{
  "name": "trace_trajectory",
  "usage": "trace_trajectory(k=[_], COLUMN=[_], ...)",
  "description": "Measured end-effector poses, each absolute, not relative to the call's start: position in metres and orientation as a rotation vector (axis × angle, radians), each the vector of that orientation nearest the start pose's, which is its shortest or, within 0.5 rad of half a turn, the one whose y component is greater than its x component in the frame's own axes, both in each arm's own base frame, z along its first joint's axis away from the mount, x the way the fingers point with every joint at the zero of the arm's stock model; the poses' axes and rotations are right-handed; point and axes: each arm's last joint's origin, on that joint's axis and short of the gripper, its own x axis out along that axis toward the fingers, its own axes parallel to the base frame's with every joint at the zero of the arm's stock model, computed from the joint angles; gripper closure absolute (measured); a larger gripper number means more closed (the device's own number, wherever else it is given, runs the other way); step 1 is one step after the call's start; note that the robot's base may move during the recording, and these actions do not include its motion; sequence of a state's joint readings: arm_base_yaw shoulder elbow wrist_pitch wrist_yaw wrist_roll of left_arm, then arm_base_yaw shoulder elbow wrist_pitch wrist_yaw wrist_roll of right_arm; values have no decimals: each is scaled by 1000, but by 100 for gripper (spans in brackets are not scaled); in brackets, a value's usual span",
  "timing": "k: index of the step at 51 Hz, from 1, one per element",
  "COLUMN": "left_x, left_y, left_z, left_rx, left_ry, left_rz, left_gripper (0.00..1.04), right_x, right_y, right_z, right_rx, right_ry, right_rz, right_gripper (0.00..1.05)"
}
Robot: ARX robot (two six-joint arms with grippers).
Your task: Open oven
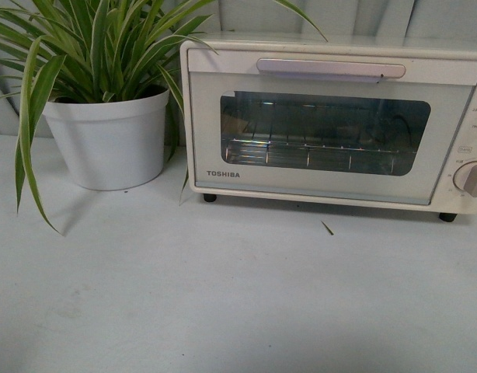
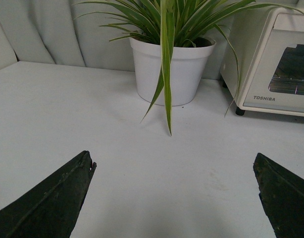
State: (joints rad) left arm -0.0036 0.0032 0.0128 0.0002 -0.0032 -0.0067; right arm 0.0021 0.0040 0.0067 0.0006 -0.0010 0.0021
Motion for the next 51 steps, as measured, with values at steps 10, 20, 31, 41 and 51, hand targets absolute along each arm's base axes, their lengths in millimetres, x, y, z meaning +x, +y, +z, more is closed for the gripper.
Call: trace_trajectory(k=[10,20,31,41,51], left_x=[97,97,97,103,128], left_y=[0,0,0,-4,-22], left_z=[168,168,168,161,181], left_rx=[-7,-7,-7,-206,-494], left_ry=[-10,-10,-10,233,288], left_rz=[0,0,0,13,-82], left_gripper=[6,6,6,6,6], right_x=[98,98,98,98,98], right_y=[0,0,0,0,0], right_z=[166,166,166,166,166], right_rx=[2,2,2,2,2], right_ry=[-3,-3,-3,-3,-3], right_rz=[3,3,3,3,3], right_gripper=[9,9,9,9,9])
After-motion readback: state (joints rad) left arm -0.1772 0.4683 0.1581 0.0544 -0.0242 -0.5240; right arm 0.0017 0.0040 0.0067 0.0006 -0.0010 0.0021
